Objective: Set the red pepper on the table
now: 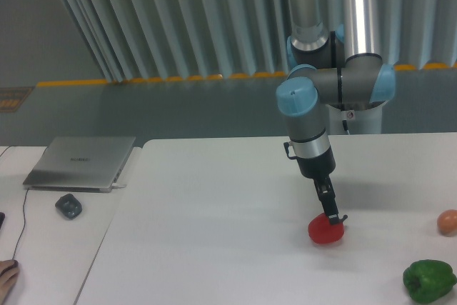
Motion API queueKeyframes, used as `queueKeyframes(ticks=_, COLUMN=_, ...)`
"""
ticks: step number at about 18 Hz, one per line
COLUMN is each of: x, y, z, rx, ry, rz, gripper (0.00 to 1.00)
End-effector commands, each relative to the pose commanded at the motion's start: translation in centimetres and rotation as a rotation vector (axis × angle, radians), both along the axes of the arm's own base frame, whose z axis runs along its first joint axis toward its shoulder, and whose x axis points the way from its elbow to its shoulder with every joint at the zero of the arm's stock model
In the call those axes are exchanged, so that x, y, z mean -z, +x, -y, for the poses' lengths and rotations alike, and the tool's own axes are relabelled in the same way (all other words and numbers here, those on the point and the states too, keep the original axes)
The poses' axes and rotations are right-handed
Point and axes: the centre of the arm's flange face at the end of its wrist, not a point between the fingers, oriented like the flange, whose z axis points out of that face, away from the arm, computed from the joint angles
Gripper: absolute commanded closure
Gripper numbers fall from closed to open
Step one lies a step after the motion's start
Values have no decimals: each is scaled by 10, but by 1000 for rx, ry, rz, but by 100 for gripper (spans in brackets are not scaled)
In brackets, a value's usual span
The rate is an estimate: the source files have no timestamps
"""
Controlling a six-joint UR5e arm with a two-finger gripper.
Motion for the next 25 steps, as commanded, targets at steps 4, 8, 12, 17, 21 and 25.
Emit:
queueKeyframes(ticks=4, x=-19, y=-21, z=18, rx=-57, ry=4, rz=-8, gripper=0)
queueKeyframes(ticks=8, x=-31, y=-56, z=34, rx=-112, ry=17, rz=-11, gripper=0)
queueKeyframes(ticks=12, x=-73, y=-118, z=61, rx=-24, ry=-149, rz=80, gripper=0)
queueKeyframes(ticks=17, x=-79, y=-148, z=79, rx=-18, ry=-77, rz=169, gripper=0)
queueKeyframes(ticks=21, x=-70, y=-146, z=77, rx=85, ry=-94, rz=195, gripper=0)
queueKeyframes(ticks=25, x=-55, y=-148, z=71, rx=95, ry=-76, rz=238, gripper=0)
